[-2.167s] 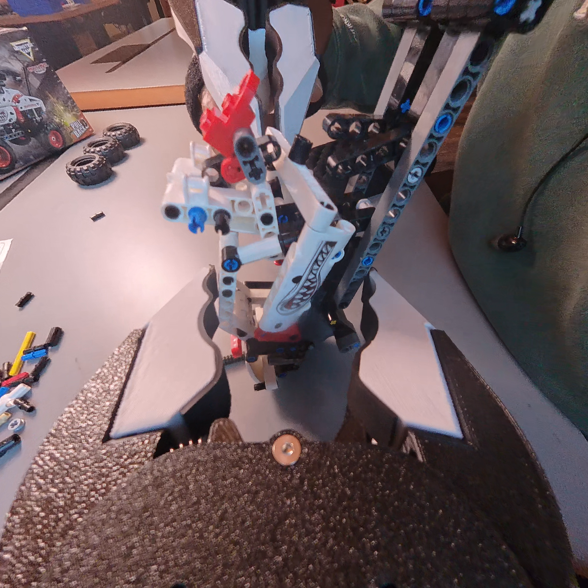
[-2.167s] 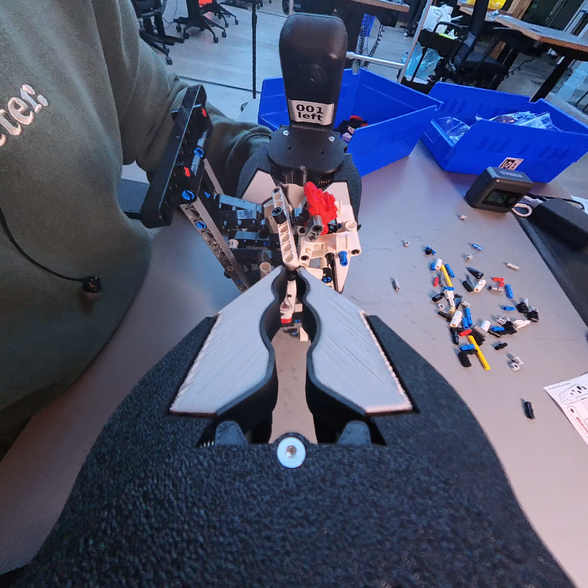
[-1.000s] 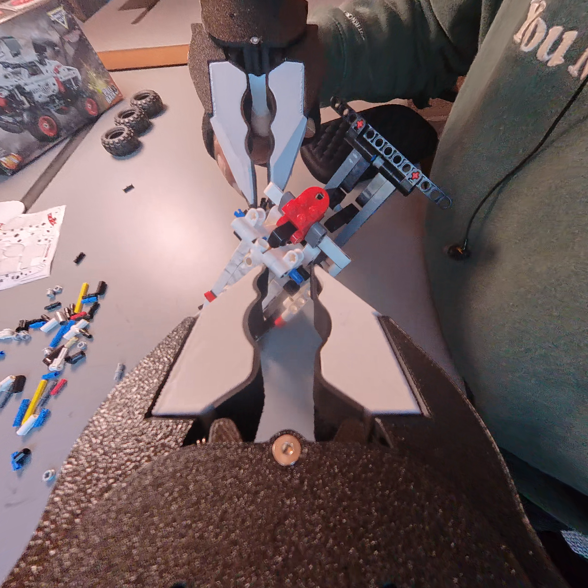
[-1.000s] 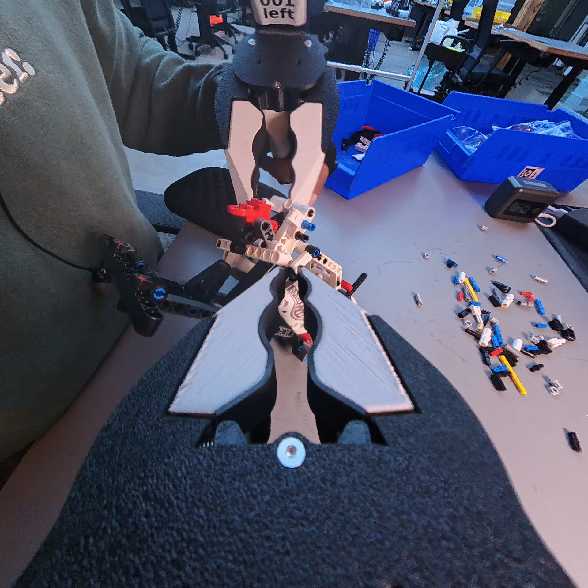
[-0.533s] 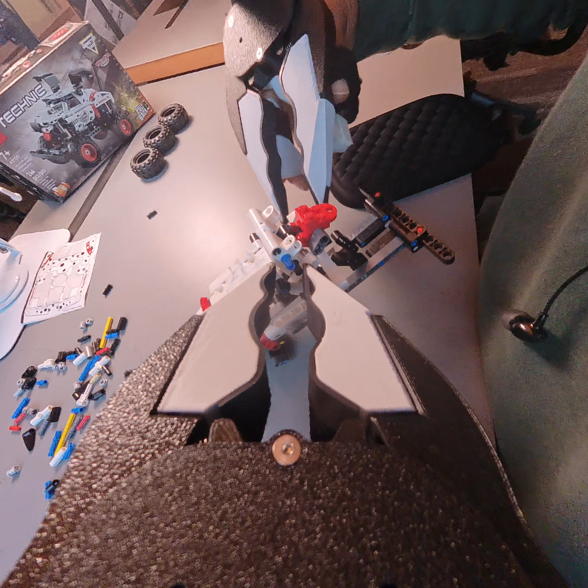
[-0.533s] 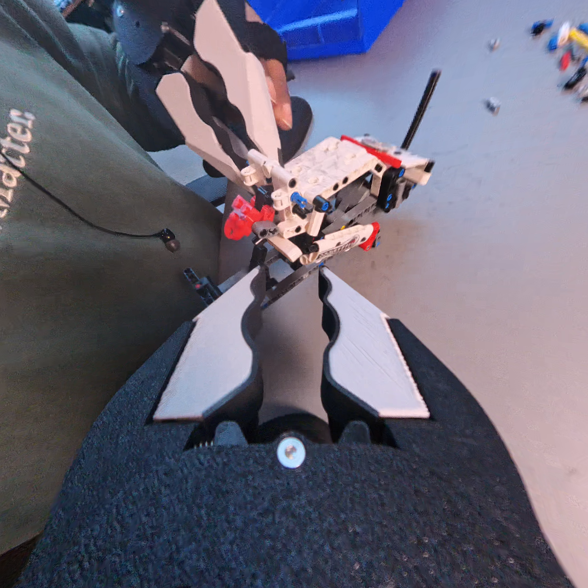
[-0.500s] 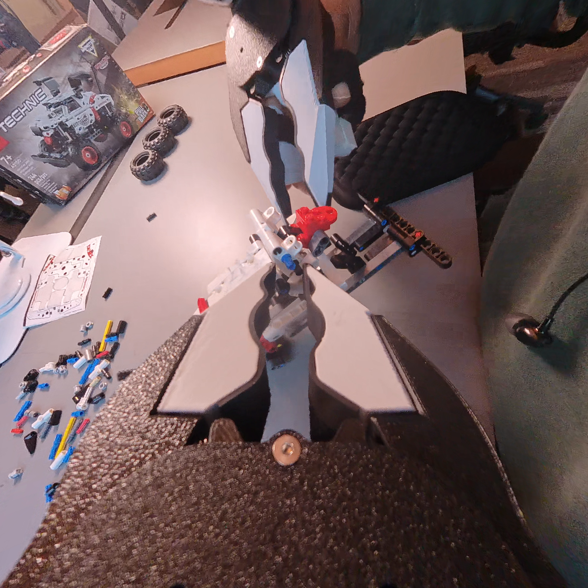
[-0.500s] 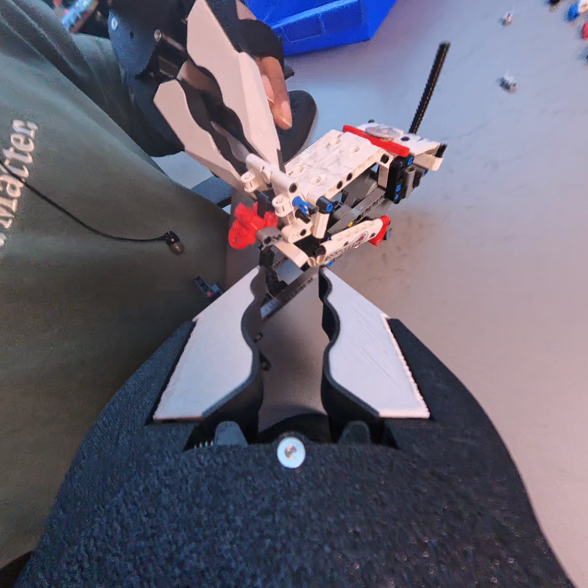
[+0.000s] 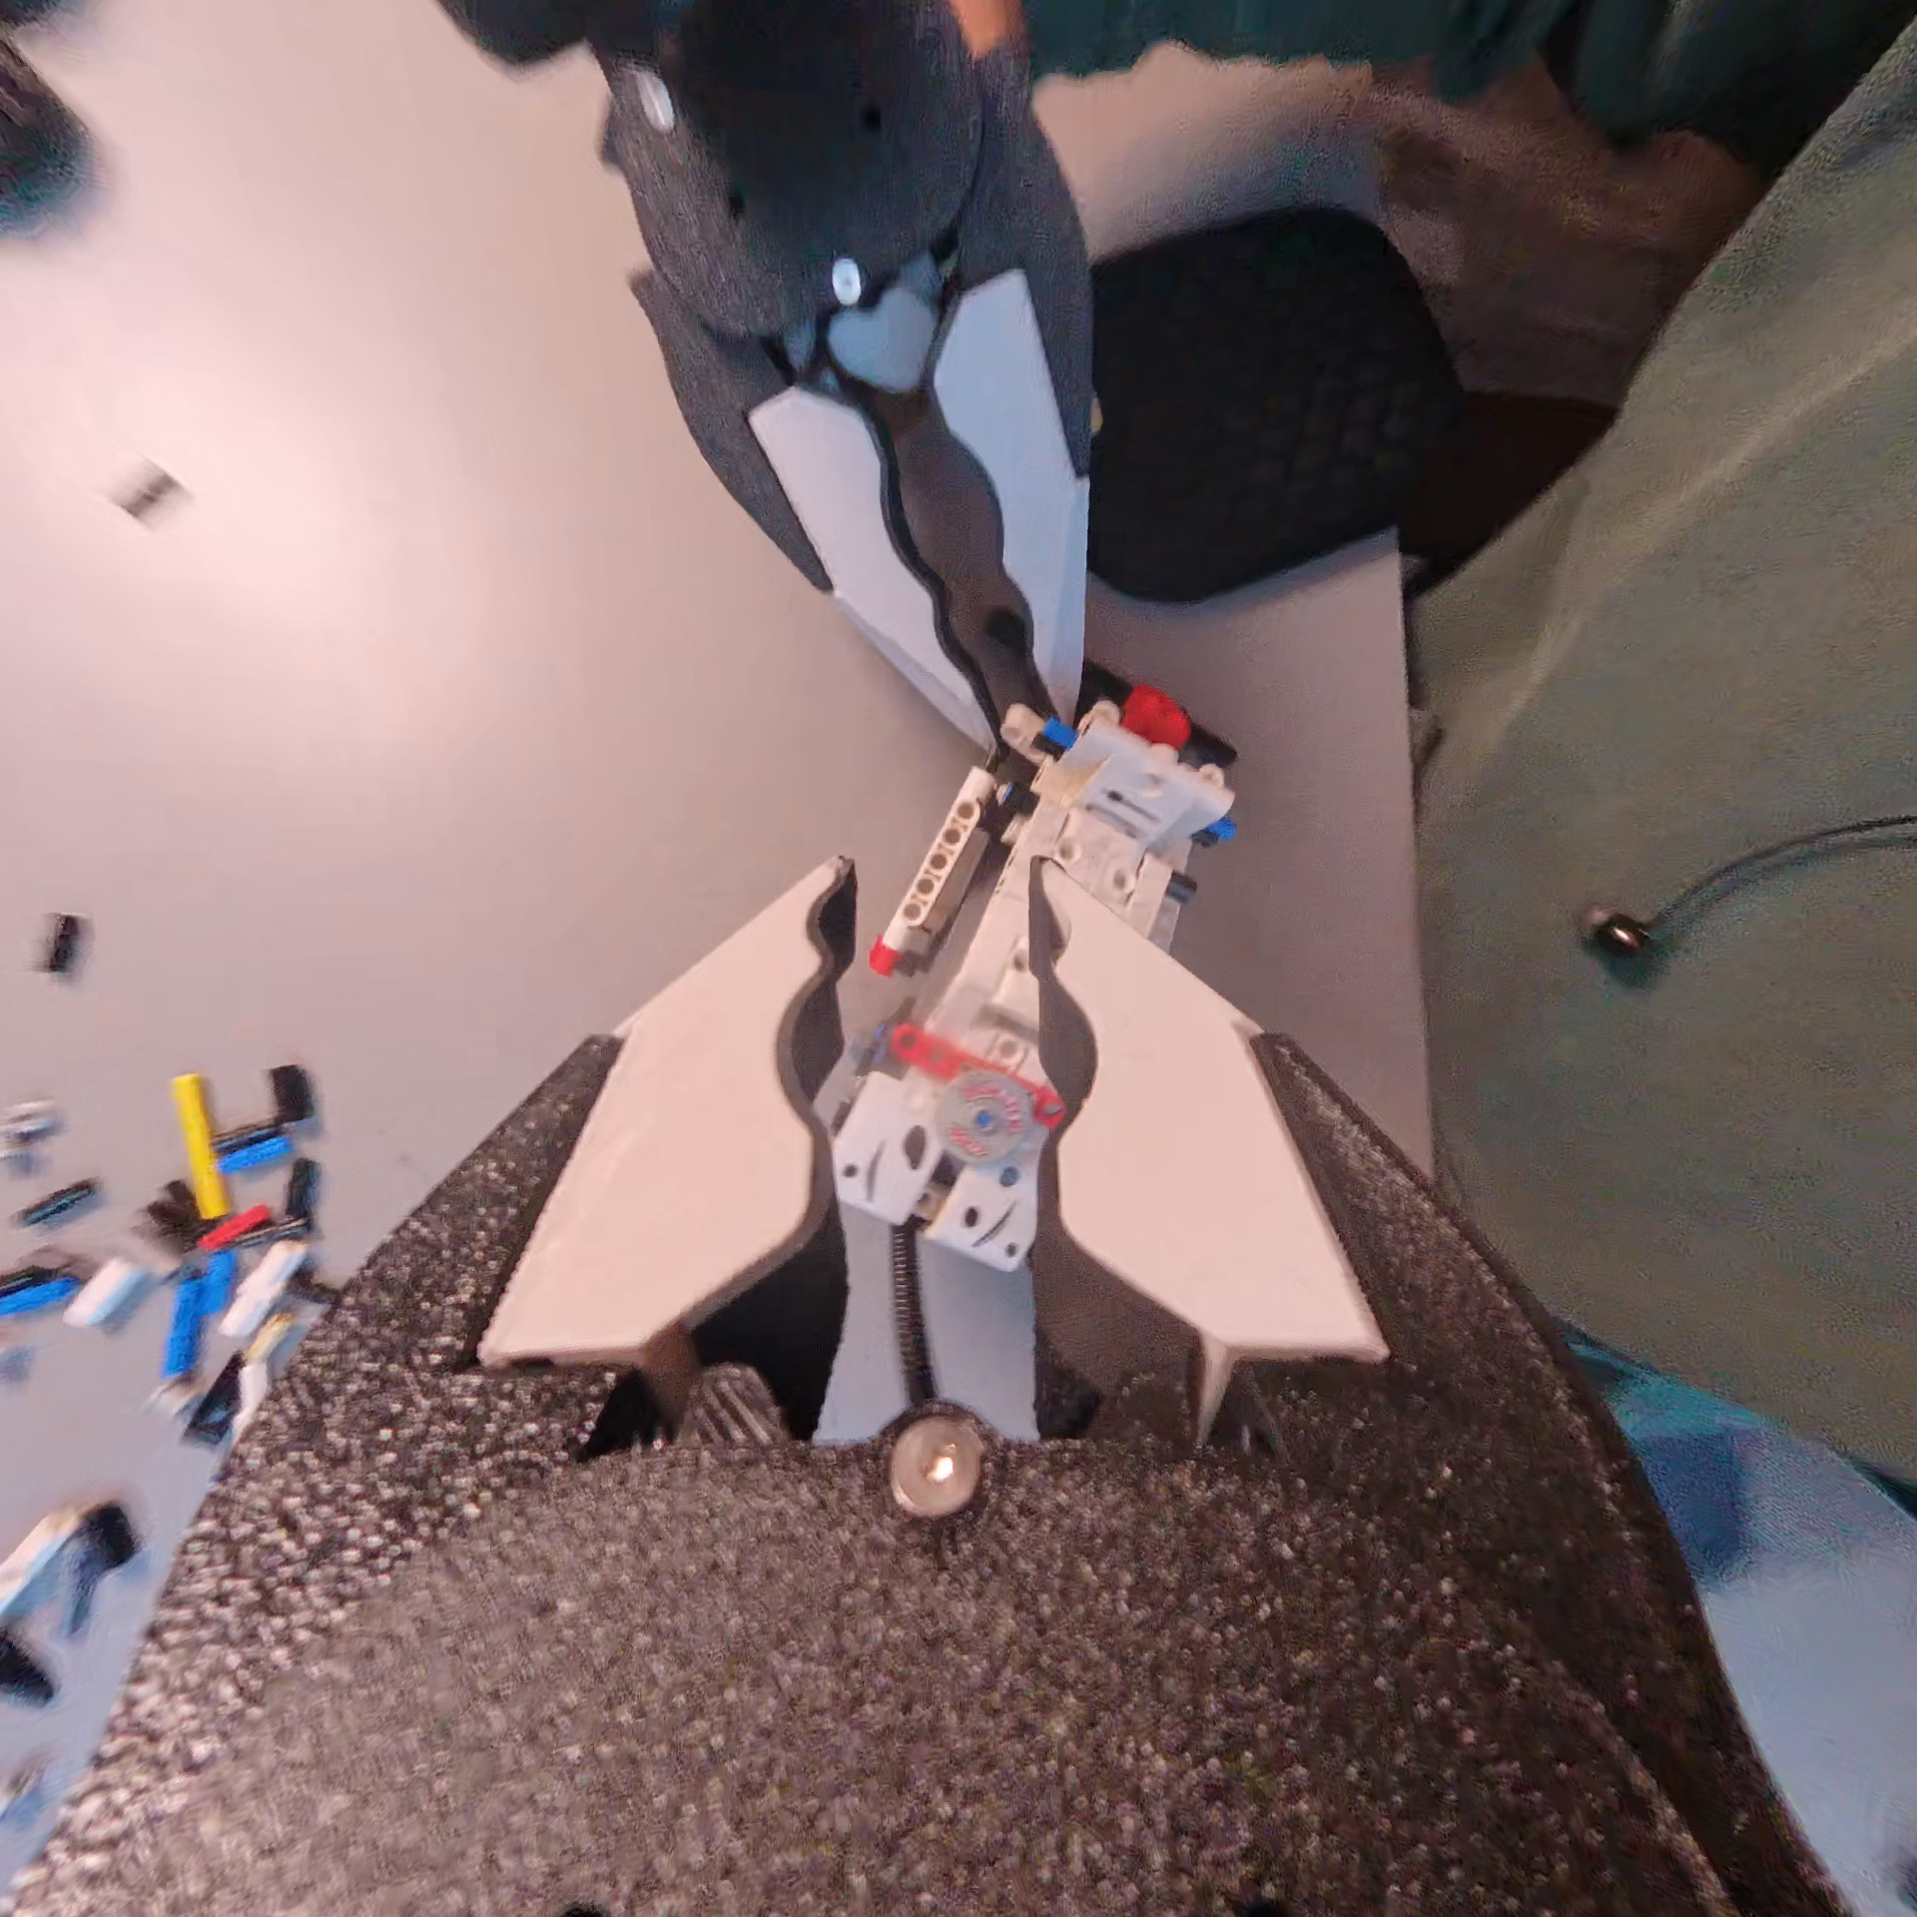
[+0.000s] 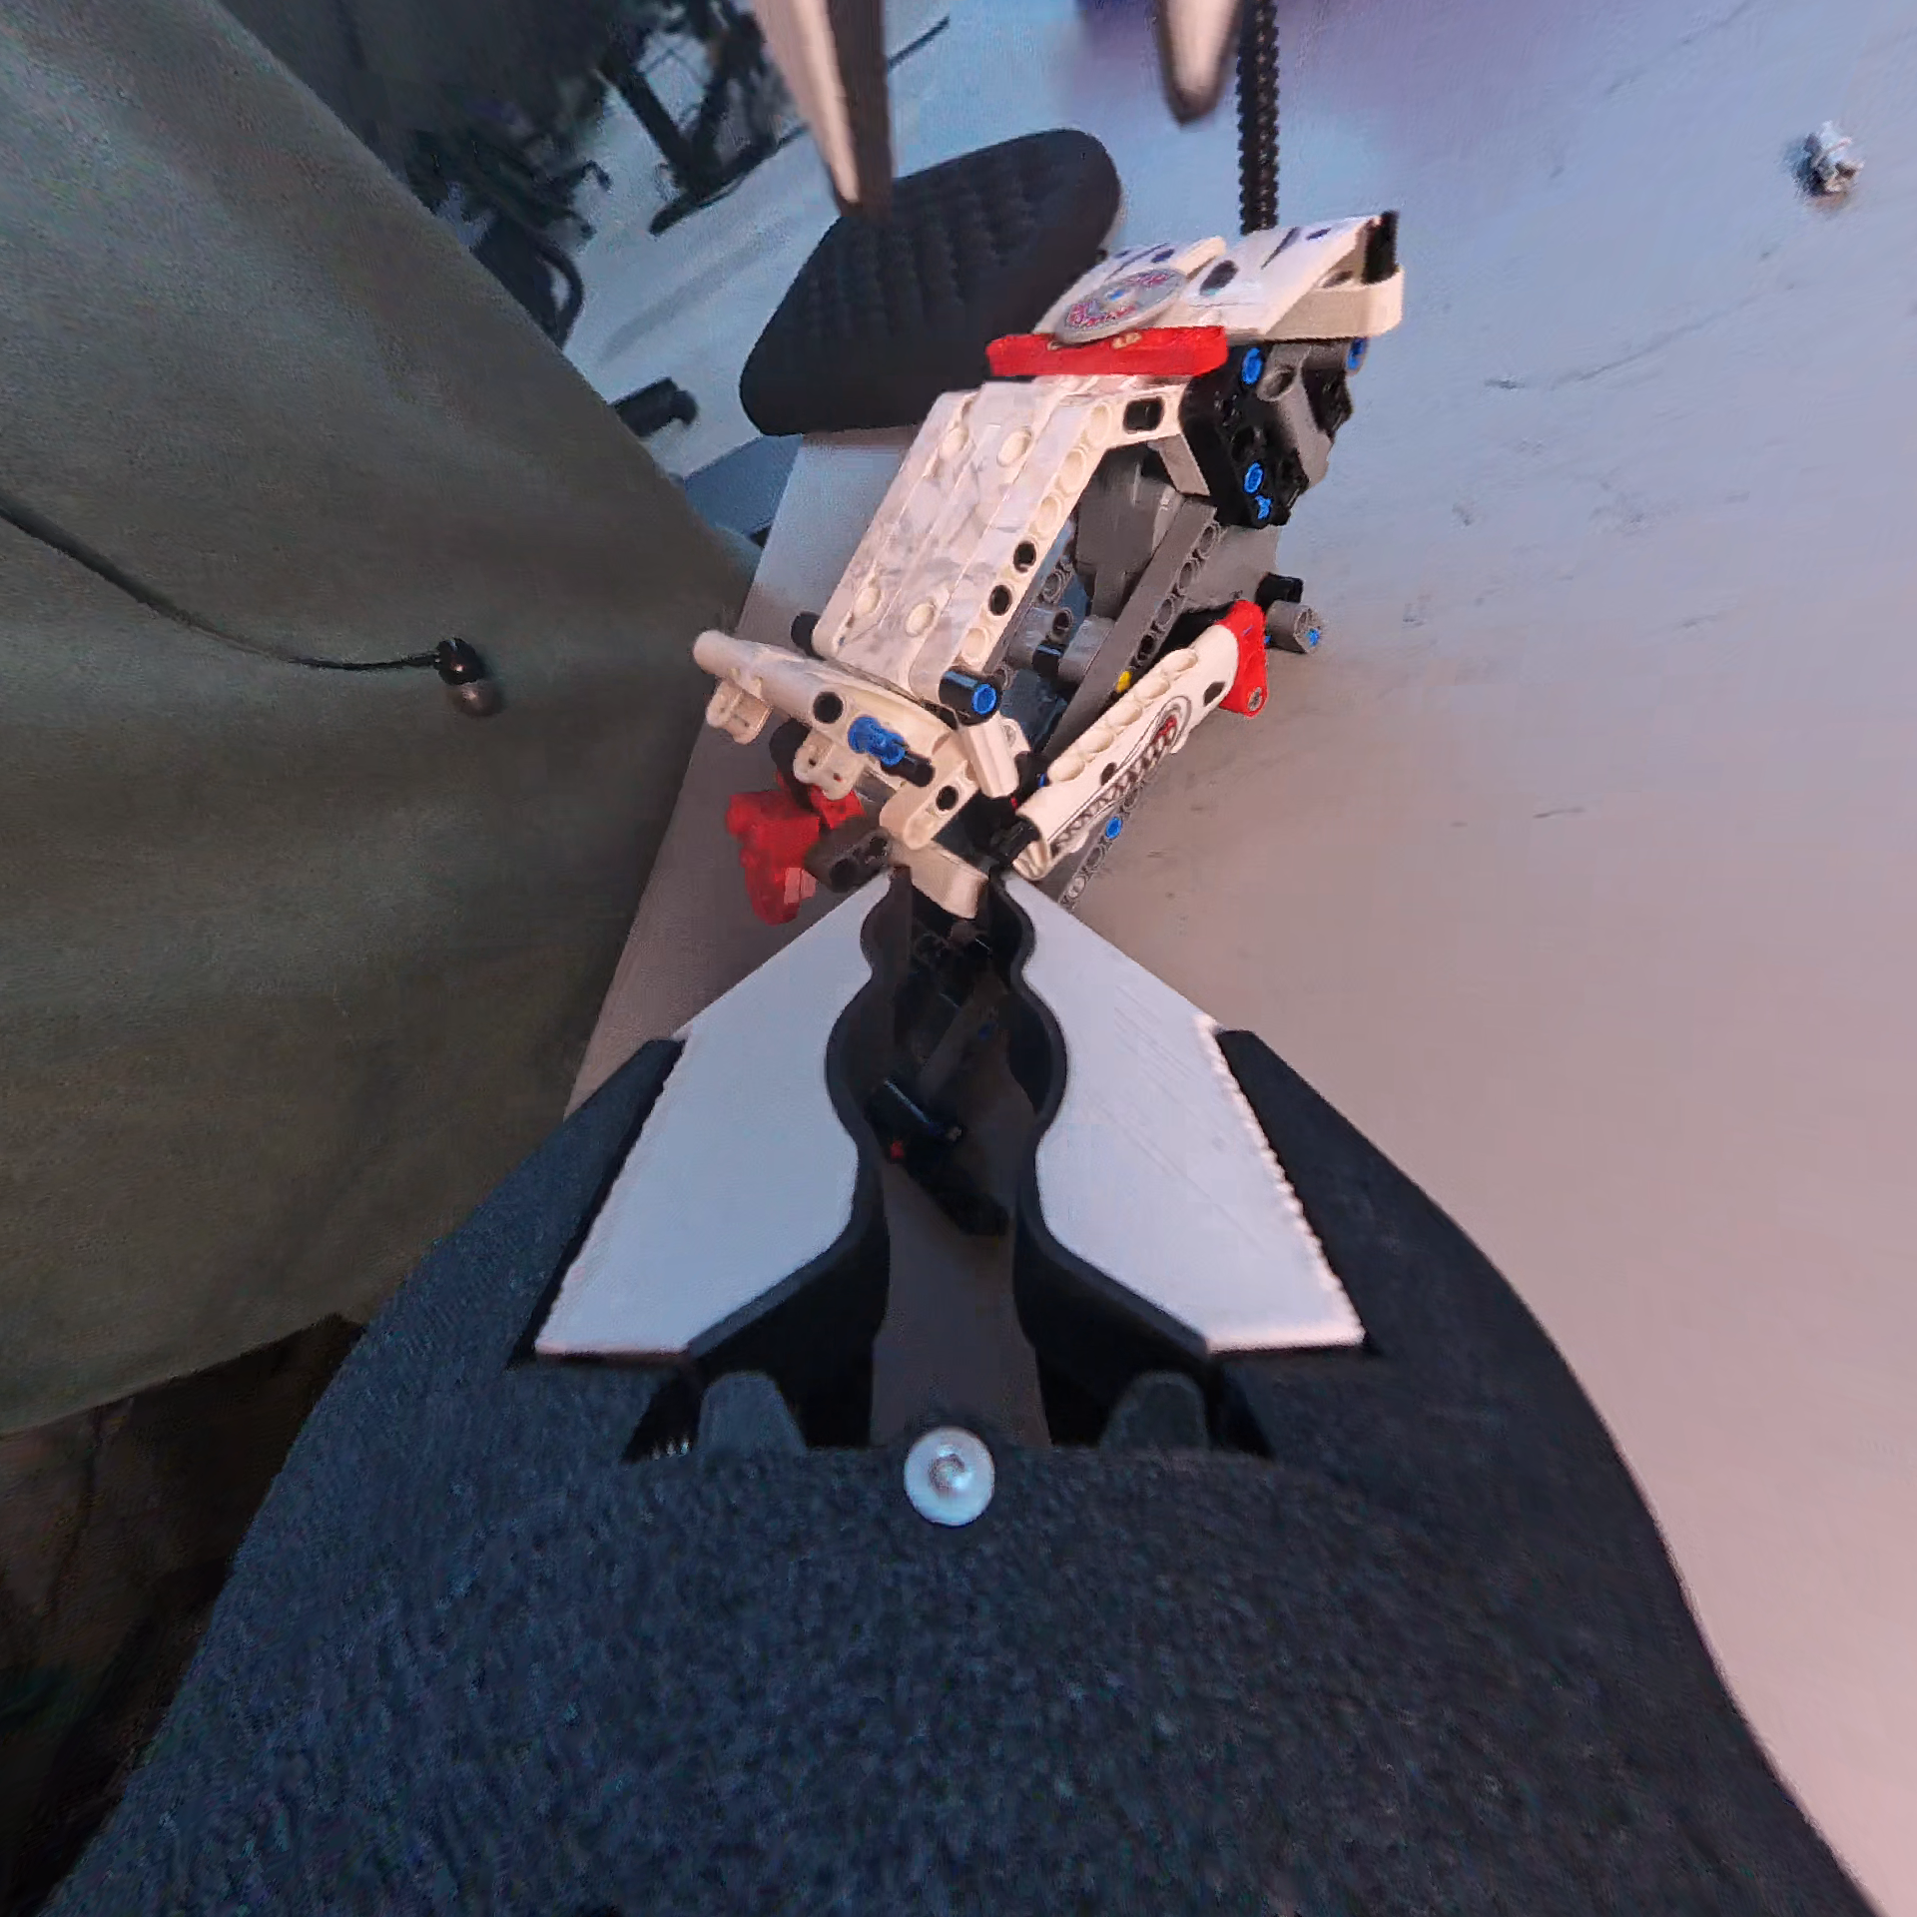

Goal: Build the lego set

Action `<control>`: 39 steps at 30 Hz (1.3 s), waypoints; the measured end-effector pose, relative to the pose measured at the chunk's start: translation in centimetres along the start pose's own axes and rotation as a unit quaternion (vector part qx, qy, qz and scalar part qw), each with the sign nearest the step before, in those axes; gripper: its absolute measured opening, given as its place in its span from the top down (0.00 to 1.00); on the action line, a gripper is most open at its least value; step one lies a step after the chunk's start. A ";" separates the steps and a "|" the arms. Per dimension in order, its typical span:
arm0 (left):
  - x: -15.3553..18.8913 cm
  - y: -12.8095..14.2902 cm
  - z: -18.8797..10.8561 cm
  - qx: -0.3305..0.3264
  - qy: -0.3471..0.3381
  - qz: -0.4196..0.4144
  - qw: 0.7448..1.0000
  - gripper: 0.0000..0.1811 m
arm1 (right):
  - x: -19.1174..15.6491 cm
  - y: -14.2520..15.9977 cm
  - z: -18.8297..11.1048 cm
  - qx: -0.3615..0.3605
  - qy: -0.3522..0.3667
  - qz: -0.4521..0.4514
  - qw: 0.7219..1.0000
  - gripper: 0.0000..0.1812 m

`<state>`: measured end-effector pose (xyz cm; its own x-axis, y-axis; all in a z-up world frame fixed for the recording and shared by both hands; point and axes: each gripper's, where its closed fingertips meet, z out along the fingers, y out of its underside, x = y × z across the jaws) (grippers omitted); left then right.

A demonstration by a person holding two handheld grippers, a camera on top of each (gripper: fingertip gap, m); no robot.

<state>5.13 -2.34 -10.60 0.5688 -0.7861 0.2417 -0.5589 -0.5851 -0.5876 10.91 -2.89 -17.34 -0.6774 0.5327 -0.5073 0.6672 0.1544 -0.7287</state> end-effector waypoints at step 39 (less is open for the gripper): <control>6.2 5.8 6.7 0.125 0.201 -0.271 0.933 0.87 | -1.1 -0.4 2.0 0.023 -0.139 0.239 0.961 0.94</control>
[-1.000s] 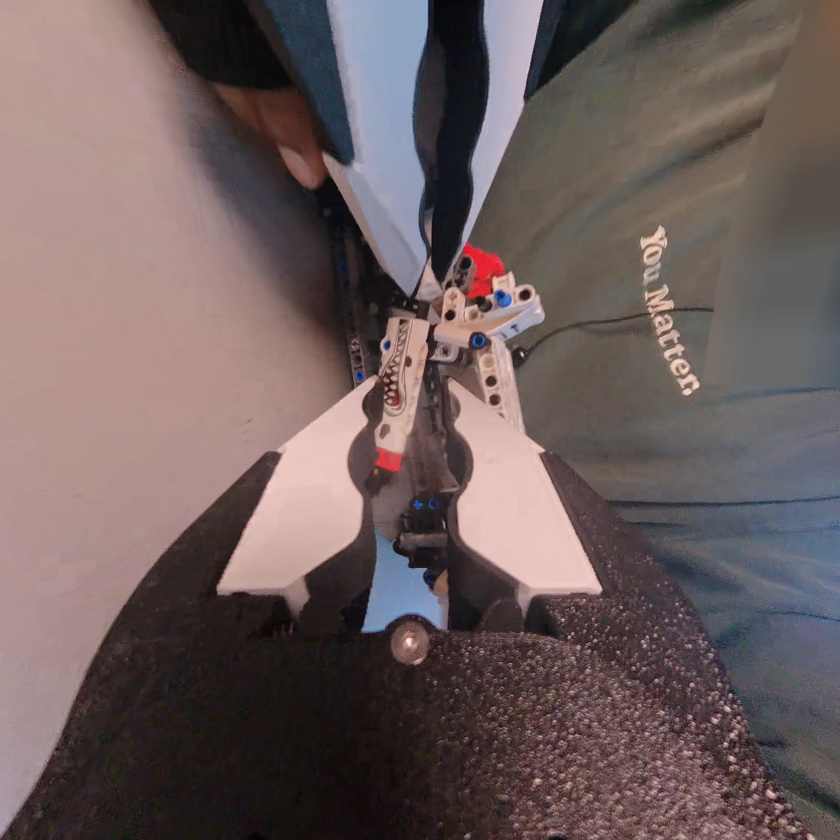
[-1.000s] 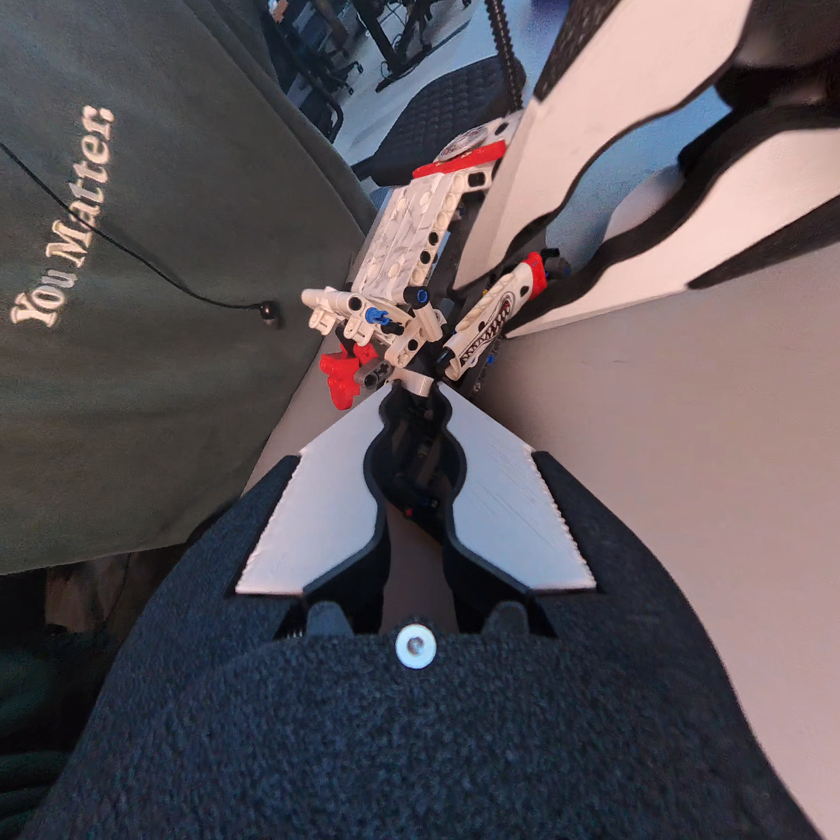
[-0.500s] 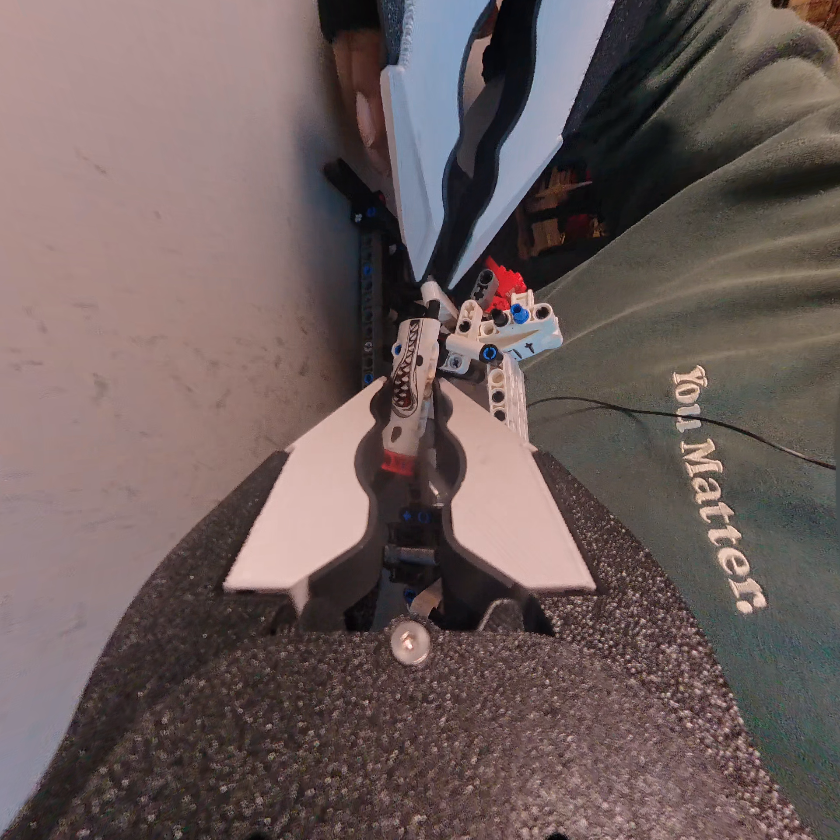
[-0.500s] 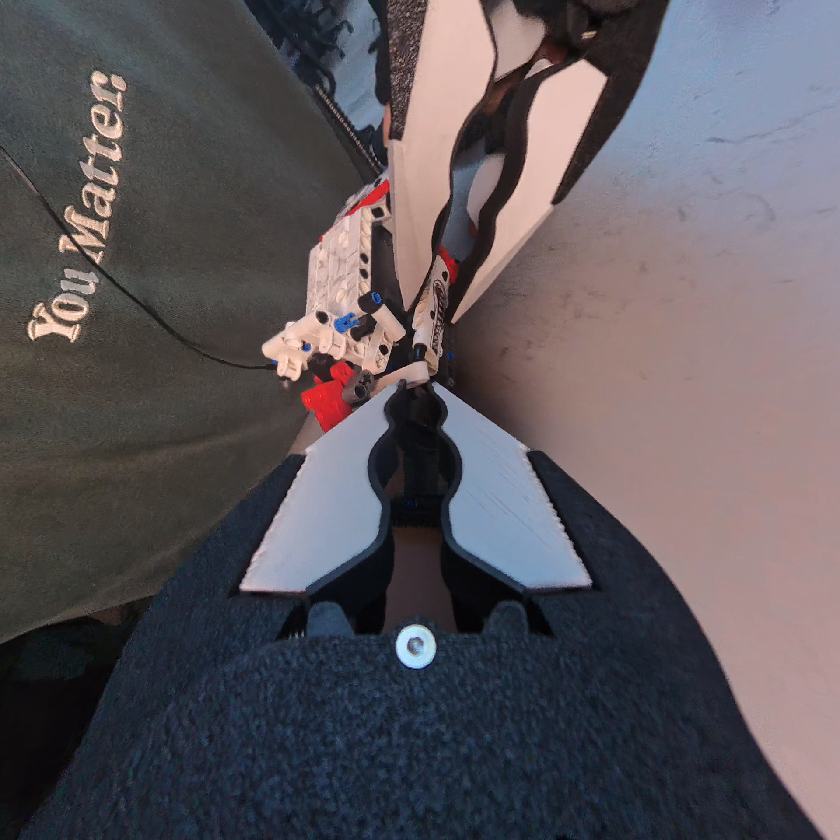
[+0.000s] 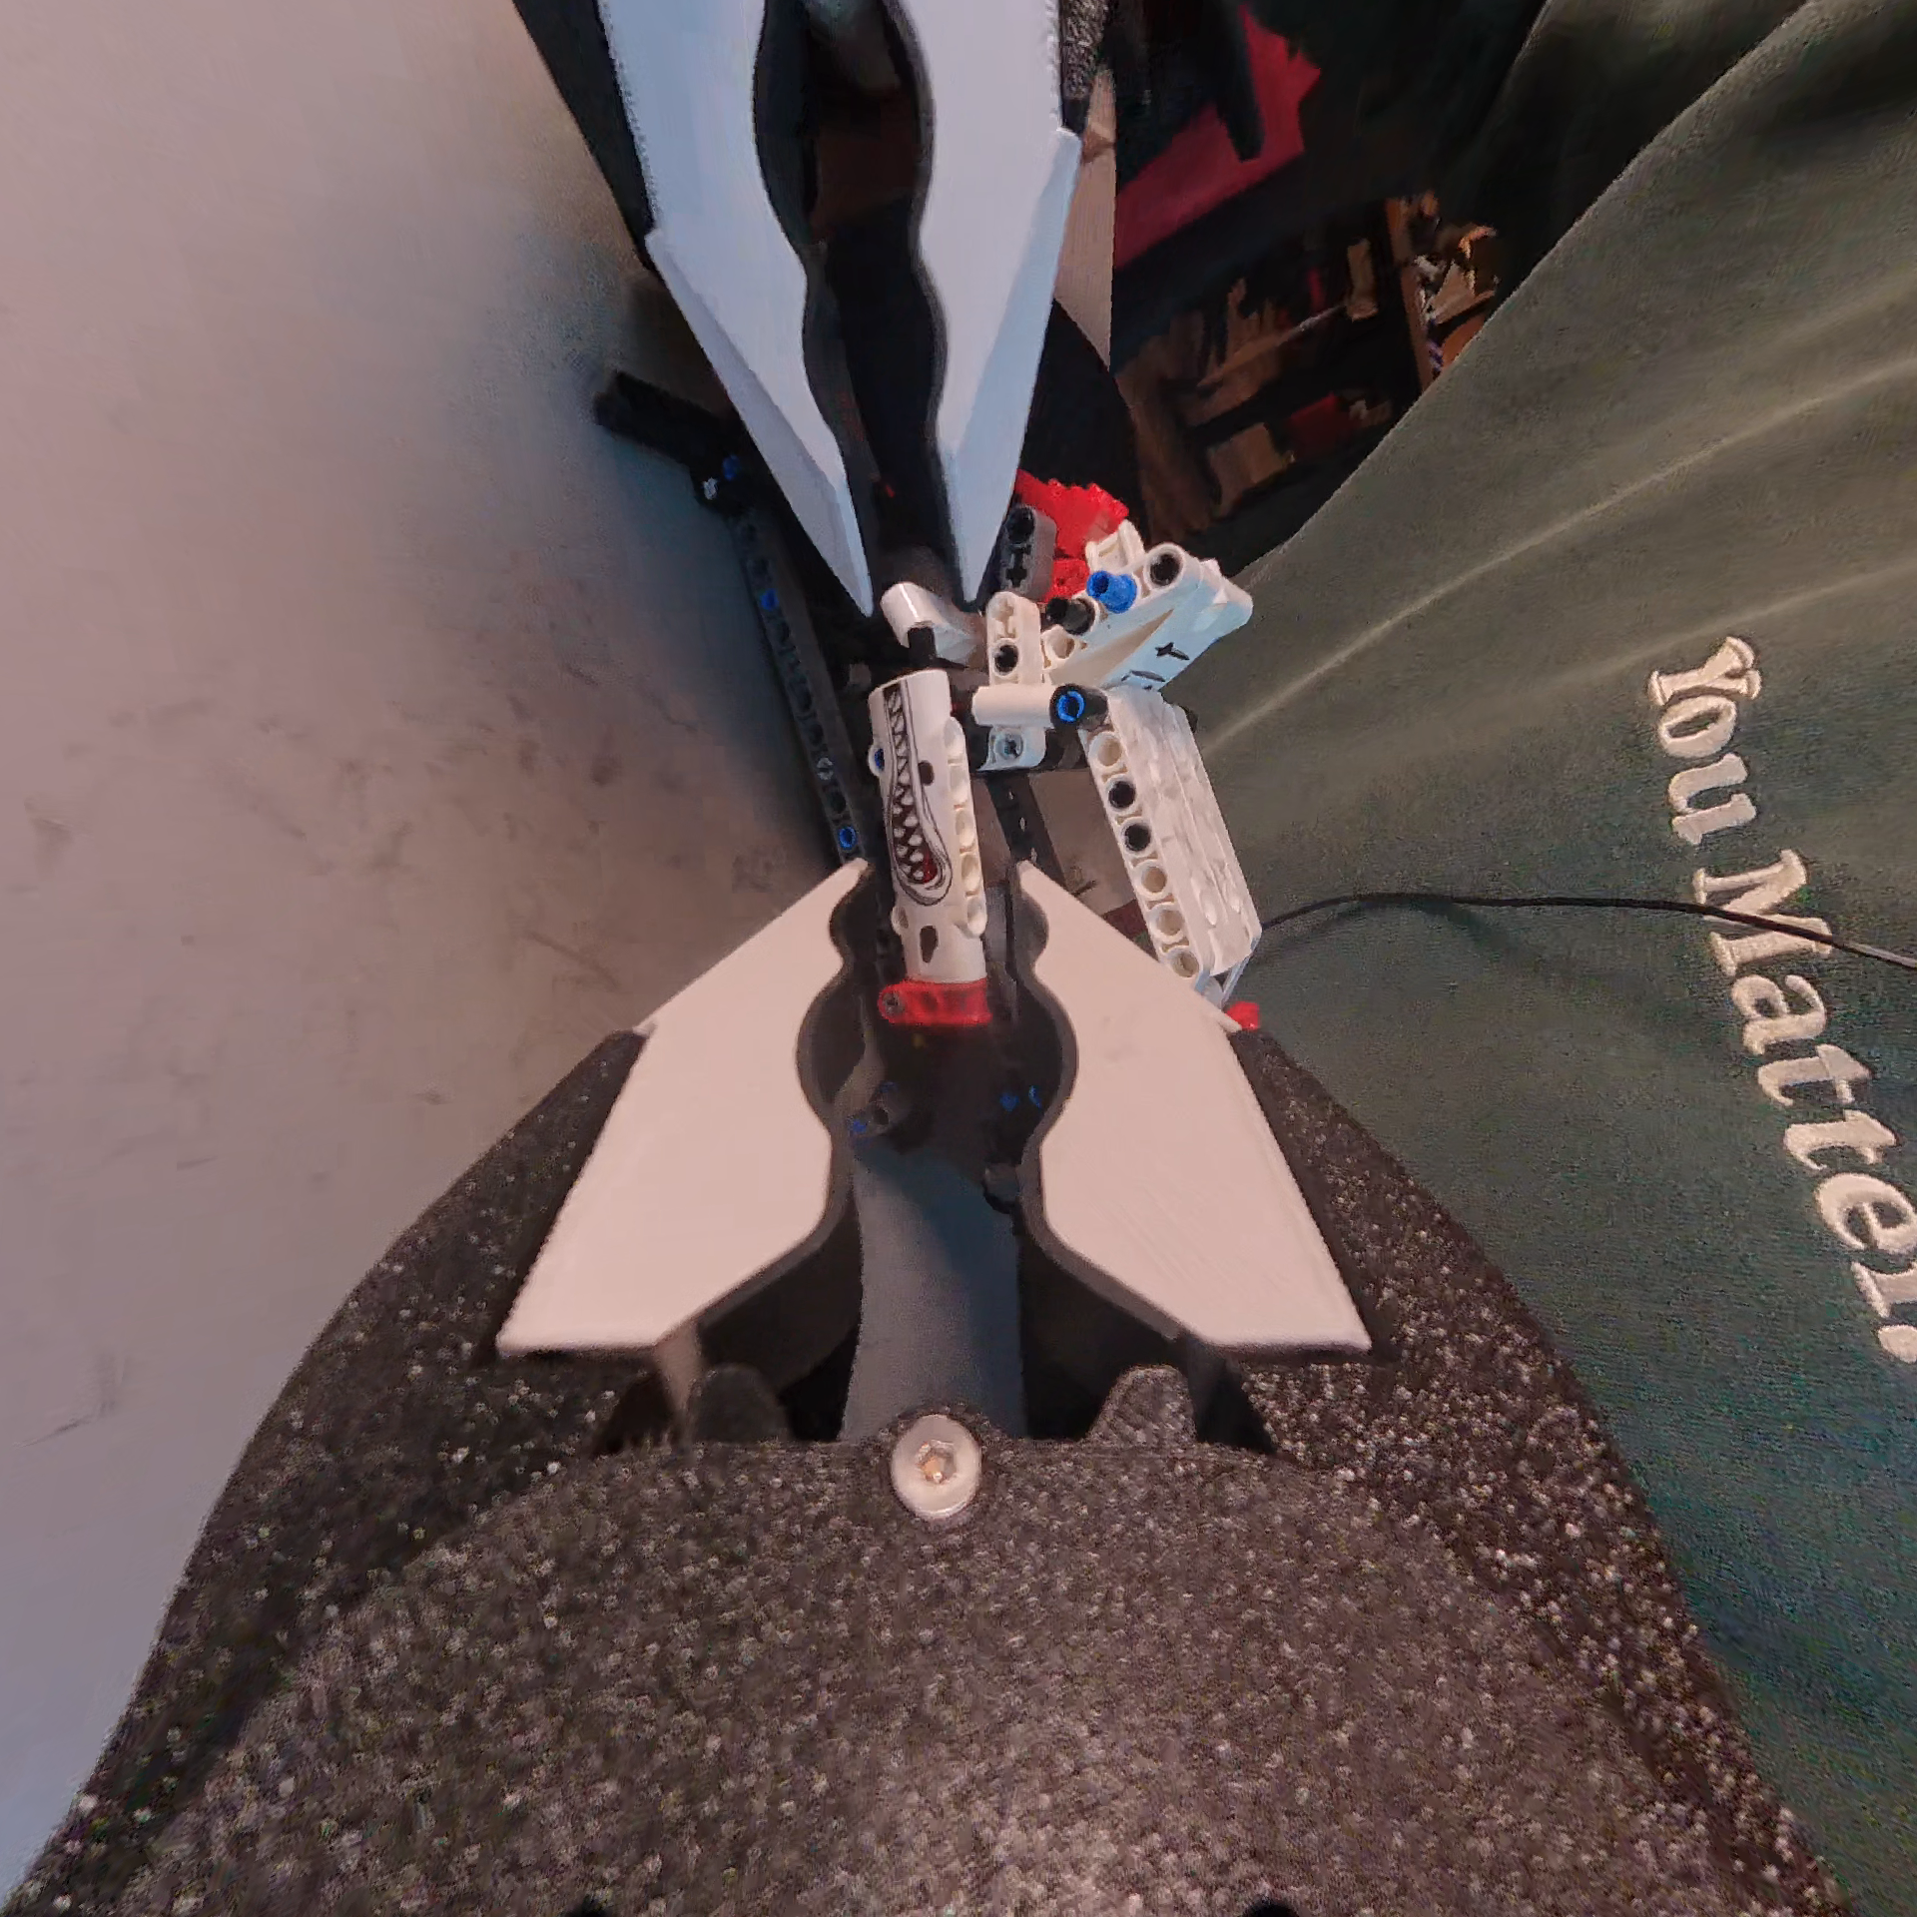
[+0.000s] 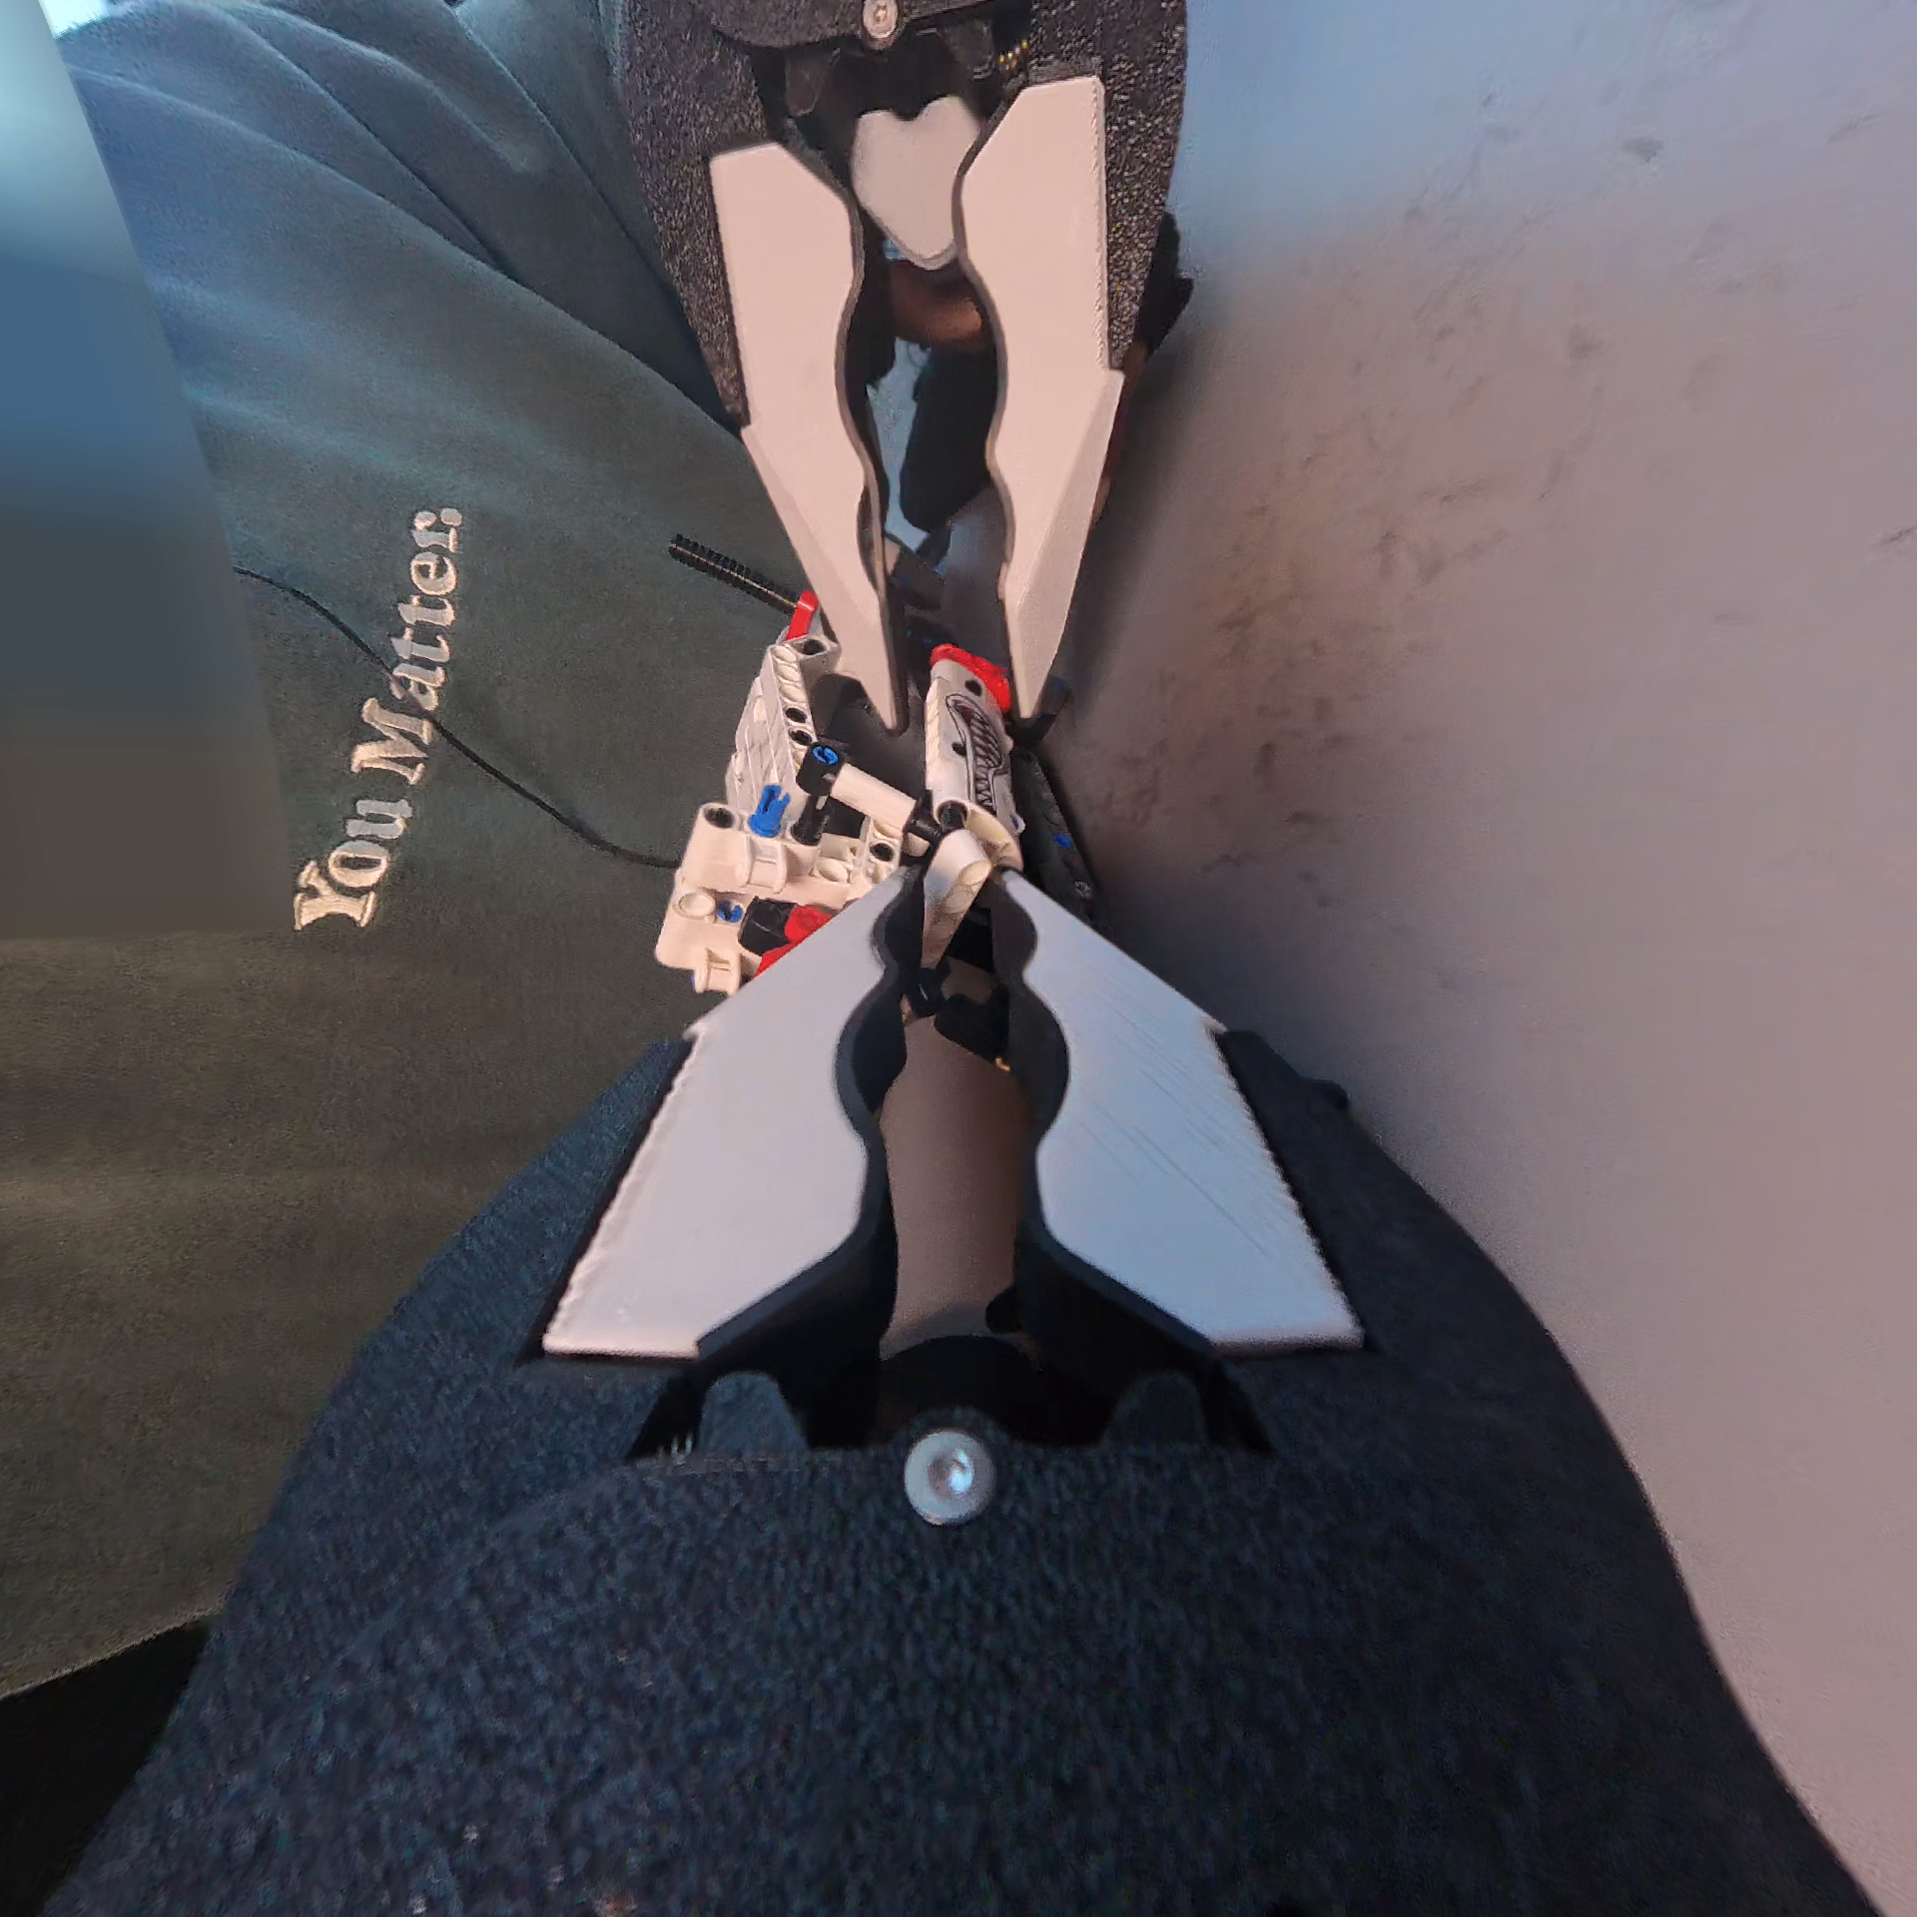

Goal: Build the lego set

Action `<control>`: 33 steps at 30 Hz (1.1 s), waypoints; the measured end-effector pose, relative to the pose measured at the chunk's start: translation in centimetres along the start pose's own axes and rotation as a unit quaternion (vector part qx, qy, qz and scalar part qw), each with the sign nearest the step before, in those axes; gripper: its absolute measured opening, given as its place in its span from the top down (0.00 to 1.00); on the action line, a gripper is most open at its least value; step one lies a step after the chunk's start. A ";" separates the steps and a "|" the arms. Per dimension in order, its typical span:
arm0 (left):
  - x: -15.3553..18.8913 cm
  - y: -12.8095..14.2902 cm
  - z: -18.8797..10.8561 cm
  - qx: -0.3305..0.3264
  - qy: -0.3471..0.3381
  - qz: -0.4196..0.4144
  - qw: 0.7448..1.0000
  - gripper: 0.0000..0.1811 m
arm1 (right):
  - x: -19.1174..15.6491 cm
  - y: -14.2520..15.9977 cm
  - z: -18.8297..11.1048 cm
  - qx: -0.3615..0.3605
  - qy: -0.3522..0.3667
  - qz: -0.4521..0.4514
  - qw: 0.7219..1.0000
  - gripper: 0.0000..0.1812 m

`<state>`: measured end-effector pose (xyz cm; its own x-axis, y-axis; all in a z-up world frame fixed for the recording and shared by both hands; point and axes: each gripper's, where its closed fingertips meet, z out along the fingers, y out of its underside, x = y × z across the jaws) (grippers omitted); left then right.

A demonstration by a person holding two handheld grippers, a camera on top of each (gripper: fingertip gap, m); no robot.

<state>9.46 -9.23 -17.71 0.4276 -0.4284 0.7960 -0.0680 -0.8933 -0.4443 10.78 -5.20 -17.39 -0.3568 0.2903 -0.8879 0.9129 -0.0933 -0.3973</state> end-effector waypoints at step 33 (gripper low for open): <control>0.5 0.3 0.5 -0.137 -0.018 -0.188 0.973 0.93 | 0.2 -0.4 0.7 0.058 0.086 0.060 0.993 0.96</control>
